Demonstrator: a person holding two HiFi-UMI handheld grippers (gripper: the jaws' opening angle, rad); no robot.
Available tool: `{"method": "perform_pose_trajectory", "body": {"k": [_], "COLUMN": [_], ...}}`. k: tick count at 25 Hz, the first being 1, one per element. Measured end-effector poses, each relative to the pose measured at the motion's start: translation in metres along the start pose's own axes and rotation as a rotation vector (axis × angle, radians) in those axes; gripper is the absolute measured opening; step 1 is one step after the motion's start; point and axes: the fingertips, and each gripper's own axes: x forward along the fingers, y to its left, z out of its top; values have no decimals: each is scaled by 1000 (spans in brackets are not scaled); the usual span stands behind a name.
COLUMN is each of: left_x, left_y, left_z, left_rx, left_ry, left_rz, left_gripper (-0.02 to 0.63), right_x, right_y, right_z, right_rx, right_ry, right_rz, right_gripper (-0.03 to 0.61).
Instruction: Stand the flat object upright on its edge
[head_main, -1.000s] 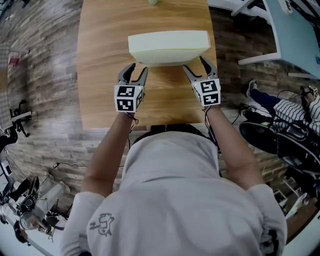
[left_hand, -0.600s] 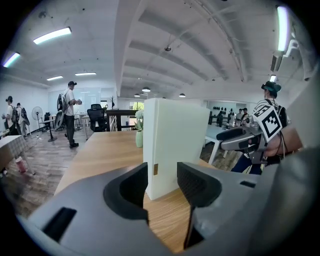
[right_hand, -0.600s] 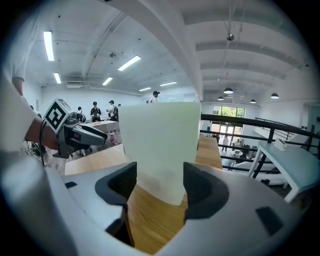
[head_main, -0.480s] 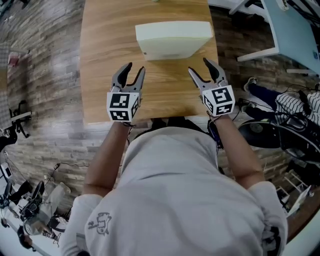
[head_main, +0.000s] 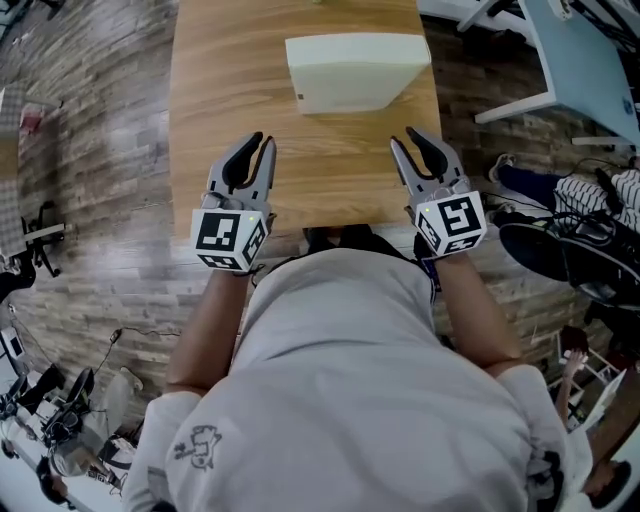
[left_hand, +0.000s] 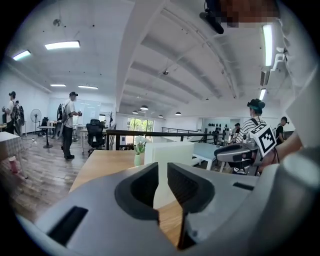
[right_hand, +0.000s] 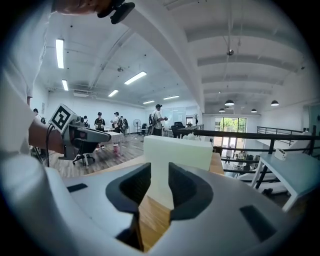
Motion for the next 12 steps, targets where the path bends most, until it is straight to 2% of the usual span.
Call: {"method": "perform_pose_trajectory", "body": {"k": [2,4,6,12], "left_x": [-9,-18,-26,-37], "left_y": [-2,-2,-1,-14], "left_z": [6,10,12,13], "left_rx": [9,5,5,30], "left_ry": [-14,-29,-36,-40], "left_rz": [-5,-27,-59,-118], "left_gripper": [51,35,10,6], "right_x": [-7,-9,-10,-25], "right_y": [8,20,33,47], "right_z": [4,6,8,14], "right_rx": [-17,-30,-47,-47], "right_ry": [-8,-6,-1,-13], "right_rz": [14,41,61,74], "right_gripper": [81,5,5,5]}}
